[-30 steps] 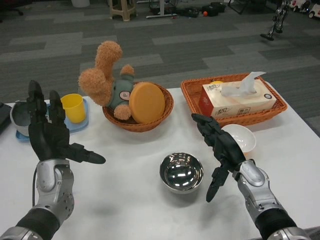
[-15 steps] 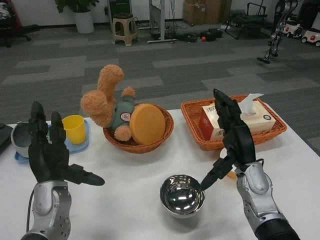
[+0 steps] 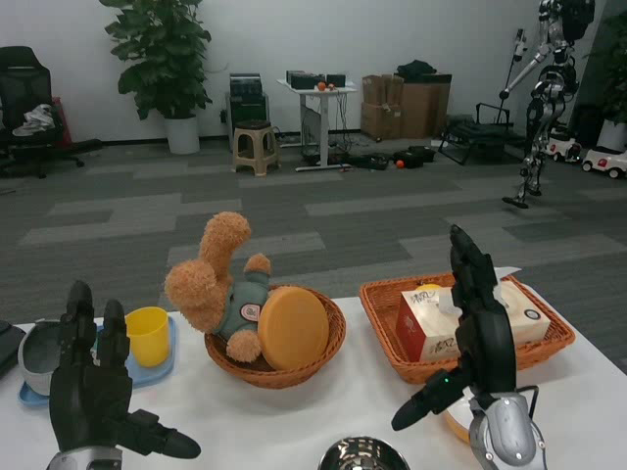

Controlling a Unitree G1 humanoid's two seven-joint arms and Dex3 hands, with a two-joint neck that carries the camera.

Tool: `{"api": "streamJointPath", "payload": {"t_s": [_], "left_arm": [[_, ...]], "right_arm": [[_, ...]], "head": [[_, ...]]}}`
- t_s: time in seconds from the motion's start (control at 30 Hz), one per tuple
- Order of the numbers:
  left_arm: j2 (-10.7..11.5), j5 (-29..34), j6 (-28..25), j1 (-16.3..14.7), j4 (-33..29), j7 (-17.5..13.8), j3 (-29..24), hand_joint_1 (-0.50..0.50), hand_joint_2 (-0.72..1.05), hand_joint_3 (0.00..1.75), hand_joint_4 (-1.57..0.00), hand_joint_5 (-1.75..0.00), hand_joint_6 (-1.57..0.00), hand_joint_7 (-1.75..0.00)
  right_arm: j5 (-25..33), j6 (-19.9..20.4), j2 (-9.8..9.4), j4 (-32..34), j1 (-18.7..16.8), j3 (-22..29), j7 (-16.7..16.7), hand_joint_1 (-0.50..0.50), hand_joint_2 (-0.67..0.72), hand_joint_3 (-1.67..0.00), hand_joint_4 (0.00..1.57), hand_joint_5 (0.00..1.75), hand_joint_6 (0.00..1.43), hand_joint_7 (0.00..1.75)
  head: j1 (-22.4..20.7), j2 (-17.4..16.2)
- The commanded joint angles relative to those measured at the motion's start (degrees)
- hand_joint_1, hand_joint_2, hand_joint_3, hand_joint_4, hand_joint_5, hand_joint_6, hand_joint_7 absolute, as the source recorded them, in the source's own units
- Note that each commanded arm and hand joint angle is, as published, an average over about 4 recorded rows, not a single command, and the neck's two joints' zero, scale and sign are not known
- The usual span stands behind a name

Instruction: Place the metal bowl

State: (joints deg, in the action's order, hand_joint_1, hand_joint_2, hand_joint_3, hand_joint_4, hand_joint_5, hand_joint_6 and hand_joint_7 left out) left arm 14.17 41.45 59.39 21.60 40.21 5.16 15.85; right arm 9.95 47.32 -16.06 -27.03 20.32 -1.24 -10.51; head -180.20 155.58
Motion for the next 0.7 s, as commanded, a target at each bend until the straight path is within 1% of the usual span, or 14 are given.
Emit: {"api": "streamJointPath", "payload": {"t_s": [0.03,0.07,0.13,0.2,0.27,0.33,0.4,0.47,0.7], "left_arm": [[0.33,-0.49,0.29,0.35,0.22,-0.06,-0.82,-0.5,-0.64,0.09,0.0,0.0,0.0,0.0],[0.33,-0.49,0.29,0.42,0.22,-0.06,-0.82,-0.5,-0.64,0.09,0.0,0.0,0.0,0.0],[0.28,-0.53,0.33,0.68,0.22,-0.06,-0.82,-0.5,-0.64,0.09,0.0,0.0,0.0,0.0],[0.2,-0.62,0.38,0.86,0.22,-0.06,-0.82,-0.5,-0.64,0.09,0.0,0.0,0.0,0.0],[0.13,-0.69,0.38,0.93,0.22,-0.06,-0.8,-0.5,-0.64,0.09,0.0,0.0,0.0,0.0],[0.09,-0.77,0.38,0.99,0.24,-0.06,-0.76,-0.5,-0.64,0.09,0.0,0.0,0.0,0.0],[0.06,-0.88,0.38,1.06,0.27,-0.06,-0.73,-0.5,-0.64,0.09,0.0,0.0,0.0,0.0],[0.06,-0.93,0.38,1.08,0.24,-0.06,-0.73,-0.5,-0.64,0.09,0.0,0.0,0.0,0.0],[0.06,-1.02,0.38,1.08,0.31,-0.06,-0.65,-0.5,-0.64,0.09,0.0,0.0,0.0,0.0]], "right_arm": [[0.54,0.94,0.04,-0.57,0.99,-0.3,-0.88,-0.38,0.46,0.0,0.0,0.0,0.0,0.28],[0.56,0.94,0.02,-0.66,1.03,-0.34,-0.92,-0.38,0.47,0.0,0.0,0.0,0.0,0.28],[0.78,0.94,-0.02,-0.97,1.21,-0.65,-1.05,-0.38,0.44,0.0,0.0,0.0,0.0,0.28],[1.04,0.94,-0.07,-1.14,1.3,-0.96,-1.14,-0.38,0.44,0.0,0.0,0.0,0.0,0.28],[1.28,0.94,-0.13,-1.23,1.3,-1.15,-1.18,-0.38,0.47,0.0,0.0,0.0,0.0,0.28],[1.81,0.94,-0.2,-1.38,1.3,-1.46,-1.18,-0.38,0.44,0.0,0.0,0.0,0.0,0.28],[2.45,0.96,-0.29,-1.56,1.3,-1.81,-1.18,-0.4,0.41,0.0,0.0,0.0,0.0,0.28],[2.78,1.02,-0.38,-1.67,1.32,-2.08,-1.23,-0.42,0.41,0.0,0.0,0.0,0.0,0.28],[4.38,1.42,-0.68,-2.29,1.61,-3.33,-1.71,-0.42,0.41,0.0,0.0,0.0,0.0,0.28]], "head": [[-0.26,0.31],[-0.32,0.38],[-0.5,0.62],[-0.65,0.82],[-0.84,1.02],[-1.09,1.21],[-1.47,1.34],[-1.76,1.47],[-2.23,1.59]]}}
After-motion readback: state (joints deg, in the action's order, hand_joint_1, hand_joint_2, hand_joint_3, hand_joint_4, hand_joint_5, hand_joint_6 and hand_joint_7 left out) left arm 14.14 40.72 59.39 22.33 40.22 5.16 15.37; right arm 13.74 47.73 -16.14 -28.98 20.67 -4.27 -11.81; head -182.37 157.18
